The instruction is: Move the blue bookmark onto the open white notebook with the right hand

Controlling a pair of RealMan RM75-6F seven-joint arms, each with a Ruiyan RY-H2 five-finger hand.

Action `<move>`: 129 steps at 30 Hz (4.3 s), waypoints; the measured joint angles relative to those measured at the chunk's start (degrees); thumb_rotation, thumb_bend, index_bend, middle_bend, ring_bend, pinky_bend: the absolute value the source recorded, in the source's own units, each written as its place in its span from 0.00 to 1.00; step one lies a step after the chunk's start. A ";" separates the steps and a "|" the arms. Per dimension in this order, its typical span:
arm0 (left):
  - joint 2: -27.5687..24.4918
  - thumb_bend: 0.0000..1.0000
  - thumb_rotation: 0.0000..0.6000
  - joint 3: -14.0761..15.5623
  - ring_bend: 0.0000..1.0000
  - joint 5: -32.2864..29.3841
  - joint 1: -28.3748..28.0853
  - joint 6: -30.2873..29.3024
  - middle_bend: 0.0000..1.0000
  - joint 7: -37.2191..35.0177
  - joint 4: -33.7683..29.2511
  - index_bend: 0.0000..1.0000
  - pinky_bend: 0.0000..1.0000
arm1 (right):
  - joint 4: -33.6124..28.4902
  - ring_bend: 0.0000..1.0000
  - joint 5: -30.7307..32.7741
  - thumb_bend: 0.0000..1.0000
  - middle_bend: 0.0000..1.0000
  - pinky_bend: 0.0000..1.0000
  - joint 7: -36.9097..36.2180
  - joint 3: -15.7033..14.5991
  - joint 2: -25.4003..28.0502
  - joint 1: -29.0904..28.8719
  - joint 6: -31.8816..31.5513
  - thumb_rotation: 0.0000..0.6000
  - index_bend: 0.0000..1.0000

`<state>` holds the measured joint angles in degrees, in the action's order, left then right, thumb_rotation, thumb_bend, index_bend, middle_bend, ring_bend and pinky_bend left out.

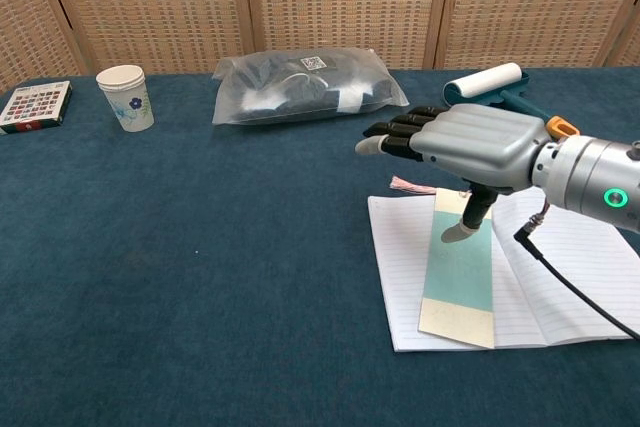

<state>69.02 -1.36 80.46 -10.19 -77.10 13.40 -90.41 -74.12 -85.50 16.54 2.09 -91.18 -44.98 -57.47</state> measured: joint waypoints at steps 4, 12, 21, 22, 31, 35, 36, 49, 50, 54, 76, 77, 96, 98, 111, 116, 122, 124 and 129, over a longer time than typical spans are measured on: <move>0.01 0.05 1.00 -0.03 0.00 0.03 0.04 -0.09 0.00 0.01 0.00 0.00 0.00 | 0.29 0.00 0.13 0.06 0.00 0.00 0.03 -0.26 -1.00 0.49 0.43 1.00 0.00; -0.02 0.05 1.00 -0.05 0.00 0.00 0.07 -0.10 0.00 -0.05 -0.01 0.00 0.00 | 0.88 0.00 -0.18 0.06 0.00 0.00 -0.30 -0.23 -1.81 0.87 0.70 1.00 0.00; 0.26 0.05 1.00 -0.05 0.00 0.55 0.06 -0.42 0.00 -0.42 0.32 0.00 0.00 | 0.48 0.00 -0.19 0.06 0.00 0.00 -0.44 -0.62 -2.12 1.46 1.40 1.00 0.00; 0.25 0.05 1.00 -0.05 0.00 0.54 0.07 -0.42 0.00 -0.43 0.33 0.00 0.00 | 0.62 0.00 -0.34 0.06 0.00 0.00 -0.34 -0.77 -2.17 1.57 1.42 1.00 0.00; 0.18 0.05 1.00 -0.09 0.00 0.52 0.12 -0.48 0.00 -0.43 0.25 0.00 0.00 | 0.88 0.00 -0.71 0.06 0.00 0.00 -0.46 -1.16 -2.09 1.86 2.15 1.00 0.00; 0.18 0.05 1.00 -0.09 0.00 0.60 0.15 -0.58 0.00 -0.38 0.21 0.00 0.00 | 1.20 0.00 -1.50 0.06 0.00 0.00 0.08 -1.54 -1.92 1.78 2.26 1.00 0.00; 0.18 0.05 1.00 -0.08 0.00 0.61 0.16 -0.58 0.00 -0.36 0.20 0.00 0.00 | 1.22 0.00 -1.56 0.06 0.00 0.00 0.10 -1.55 -1.91 1.78 2.26 1.00 0.00; 0.21 0.05 1.00 0.00 0.00 0.82 0.19 -0.68 0.00 -0.03 0.04 0.00 0.00 | 1.40 0.00 -4.13 0.06 0.00 0.00 0.48 -2.63 -0.53 1.40 2.57 1.00 0.00; 0.22 0.05 1.00 0.02 0.00 0.84 0.19 -0.69 0.00 -0.01 0.04 0.00 0.00 | 1.46 0.00 -4.26 0.06 0.00 0.00 0.47 -2.67 -0.48 1.36 2.62 1.00 0.00; 0.26 0.05 1.00 0.05 0.00 0.89 0.18 -0.65 0.00 0.08 0.03 0.00 0.00 | 1.85 0.00 -5.20 0.06 0.00 0.00 -0.07 -3.02 -0.25 1.16 2.79 1.00 0.00; 0.22 0.05 1.00 -0.07 0.00 0.78 0.22 -0.70 0.00 0.07 0.00 0.00 0.00 | 3.03 0.00 -9.00 0.06 0.00 0.00 -1.69 -4.70 1.43 0.15 3.33 1.00 0.00; 0.21 0.05 1.00 -0.08 0.00 0.77 0.20 -0.67 0.00 0.07 0.01 0.00 0.00 | 2.92 0.00 -9.01 0.06 0.00 0.00 -1.83 -4.72 1.52 0.14 3.38 1.00 0.00; 0.14 0.05 1.00 -0.01 0.00 1.04 0.27 -0.85 0.00 0.11 -0.15 0.00 0.00 | 3.28 0.00 -12.14 0.06 0.00 0.00 -3.08 -6.28 2.35 -0.92 3.84 1.00 0.00; 0.11 0.05 1.00 -0.02 0.00 0.98 0.27 -0.81 0.00 0.02 -0.11 0.00 0.00 | 3.46 0.00 -12.53 0.06 0.00 0.00 -3.06 -6.42 2.42 -1.04 3.82 1.00 0.00; 0.07 0.05 1.00 -0.03 0.00 1.05 0.29 -0.88 0.00 0.08 -0.20 0.00 0.00 | 3.78 0.00 -13.67 0.06 0.00 0.00 -3.57 -7.03 3.17 -1.53 3.93 1.00 0.00; 0.08 0.05 1.00 -0.01 0.00 1.11 0.30 -0.95 0.00 0.18 -0.20 0.00 0.00 | 4.03 0.00 -14.39 0.06 0.00 0.00 -3.44 -7.45 3.41 -1.80 4.08 1.00 0.00; 0.11 0.05 1.00 0.02 0.00 1.12 0.33 -0.95 0.00 0.36 -0.25 0.00 0.00 | 4.61 0.00 -15.33 0.06 0.00 0.00 -3.53 -7.99 3.78 -2.10 4.08 1.00 0.00; 0.09 0.05 1.00 -0.01 0.00 1.09 0.33 -0.97 0.00 0.38 -0.32 0.00 0.00 | 4.81 0.00 -15.49 0.06 0.00 0.00 -3.69 -8.16 3.93 -2.15 4.09 1.00 0.00; 0.12 0.05 1.00 0.01 0.00 1.04 0.31 -0.87 0.00 0.46 -0.30 0.00 0.00 | 5.03 0.00 -15.99 0.06 0.00 0.00 -4.01 -8.54 4.24 -2.23 4.01 1.00 0.00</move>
<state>69.14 -1.36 81.50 -9.88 -77.97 13.86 -90.71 -69.08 -101.49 12.53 -6.45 -86.94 -47.21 -53.46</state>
